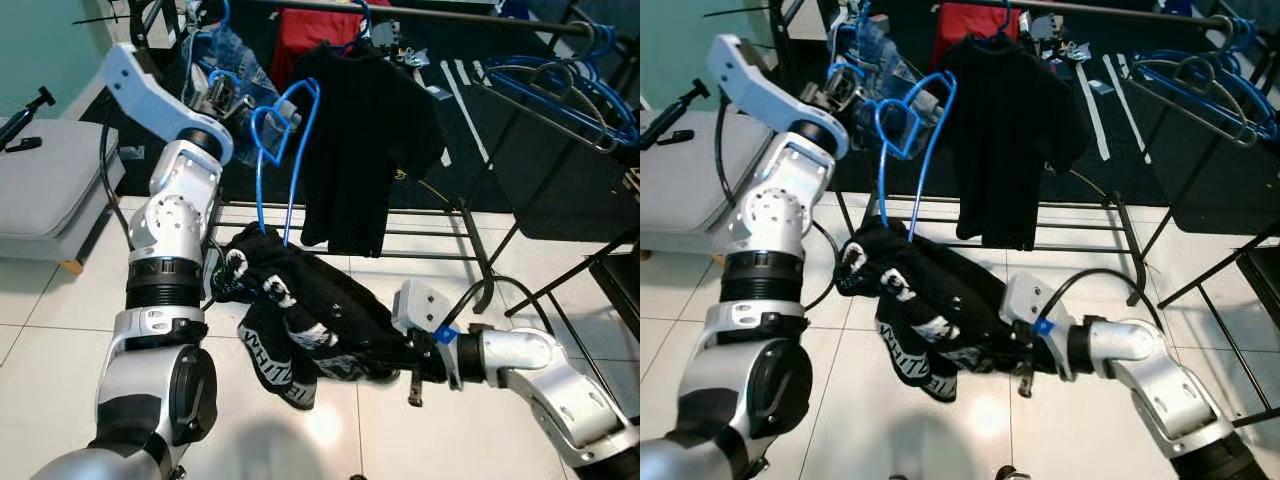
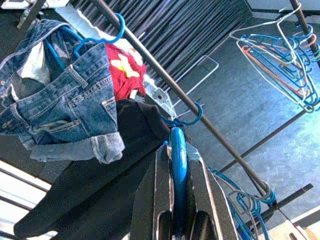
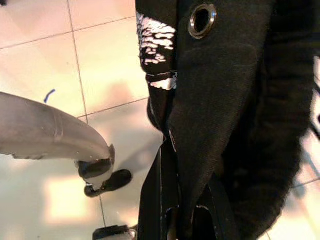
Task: Hang hanger
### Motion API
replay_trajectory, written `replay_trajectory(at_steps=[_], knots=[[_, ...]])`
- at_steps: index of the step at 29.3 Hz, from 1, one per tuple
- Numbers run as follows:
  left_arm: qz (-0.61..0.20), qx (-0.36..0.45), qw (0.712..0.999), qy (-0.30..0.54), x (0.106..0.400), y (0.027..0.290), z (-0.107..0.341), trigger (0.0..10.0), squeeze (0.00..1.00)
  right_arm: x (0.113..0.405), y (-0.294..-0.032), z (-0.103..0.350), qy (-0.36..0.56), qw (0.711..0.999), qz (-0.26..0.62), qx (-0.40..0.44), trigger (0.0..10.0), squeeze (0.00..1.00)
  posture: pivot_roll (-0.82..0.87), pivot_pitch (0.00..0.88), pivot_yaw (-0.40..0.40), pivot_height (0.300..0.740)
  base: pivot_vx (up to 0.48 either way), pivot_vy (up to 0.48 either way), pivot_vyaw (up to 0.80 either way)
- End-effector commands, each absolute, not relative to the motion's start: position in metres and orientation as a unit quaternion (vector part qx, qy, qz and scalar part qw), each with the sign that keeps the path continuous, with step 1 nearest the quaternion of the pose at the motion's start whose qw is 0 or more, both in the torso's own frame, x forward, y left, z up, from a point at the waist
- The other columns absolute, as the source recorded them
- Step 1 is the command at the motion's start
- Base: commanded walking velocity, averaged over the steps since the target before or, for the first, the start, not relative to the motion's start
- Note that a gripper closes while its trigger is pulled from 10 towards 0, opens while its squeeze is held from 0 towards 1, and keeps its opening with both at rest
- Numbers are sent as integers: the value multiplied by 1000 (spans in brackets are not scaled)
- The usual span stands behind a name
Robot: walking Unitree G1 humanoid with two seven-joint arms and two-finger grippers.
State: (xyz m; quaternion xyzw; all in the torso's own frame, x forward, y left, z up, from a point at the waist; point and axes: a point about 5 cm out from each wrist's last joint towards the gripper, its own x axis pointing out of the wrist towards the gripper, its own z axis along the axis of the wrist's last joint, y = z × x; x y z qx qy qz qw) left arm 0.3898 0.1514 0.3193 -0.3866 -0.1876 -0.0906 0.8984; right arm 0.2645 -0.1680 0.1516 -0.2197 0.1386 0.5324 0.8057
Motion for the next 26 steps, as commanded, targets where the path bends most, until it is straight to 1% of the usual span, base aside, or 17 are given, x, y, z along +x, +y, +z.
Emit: replay_trajectory(at_steps=[1,5,7,8,10,11,12,13,14,15,16,18,19,20,22,24,26], knots=[[-72,-388,896,-203,389,165,318,10000,0,263,-177,141,160,811,516,-222,0,0,7,189,-21,740,0,0,0],[-66,-398,893,-202,389,168,315,10000,0,263,-180,139,159,816,510,-221,0,0,10,190,-21,740,0,0,0],[-69,-419,884,-197,389,168,313,10000,0,262,-180,139,157,818,510,-215,0,0,12,191,-20,740,0,0,0],[-84,-449,869,-189,387,161,311,10000,0,262,-180,139,152,818,511,-214,0,0,12,191,-20,740,0,0,0],[-84,-449,869,-189,387,161,311,10000,0,262,-180,139,152,818,511,-214,0,0,12,191,-20,740,0,0,0],[-114,-476,853,-181,385,148,310,10000,0,264,-179,141,144,823,507,-210,0,0,12,191,-20,740,0,0,0],[-114,-476,853,-181,385,148,310,10000,0,264,-179,141,144,823,507,-210,0,0,12,191,-20,740,0,0,0],[-168,-498,834,-166,379,122,311,10000,0,268,-175,147,122,829,504,-207,0,0,12,192,-20,740,0,0,0],[-168,-498,834,-166,379,122,311,10000,0,268,-175,147,122,829,504,-207,0,0,12,192,-20,740,0,0,0],[-219,-505,821,-154,371,97,311,10000,0,272,-171,156,92,836,502,-201,0,0,10,190,-20,740,0,0,0],[-219,-505,821,-154,371,97,311,10000,0,272,-171,156,92,836,502,-201,0,0,10,190,-20,740,0,0,0],[-287,-495,810,-128,359,56,307,10000,0,277,-157,181,22,840,515,-170,0,0,7,189,-17,740,0,0,0],[-299,-491,809,-120,356,46,305,10000,0,277,-152,189,1,838,522,-159,0,0,7,189,-17,740,0,0,0],[-299,-491,809,-120,356,46,305,10000,0,277,-152,189,1,838,522,-159,0,0,7,189,-17,740,0,0,0],[-323,-493,802,-100,350,26,300,10000,0,272,-137,207,-45,824,551,-126,0,0,6,187,-16,740,0,0,0],[-323,-493,802,-100,350,26,300,10000,0,272,-137,207,-45,824,551,-126,0,0,6,187,-16,740,0,0,0],[-334,-497,796,-93,347,17,299,10000,0,269,-130,213,-59,814,566,-117,0,0,3,186,-14,740,0,0,0]])
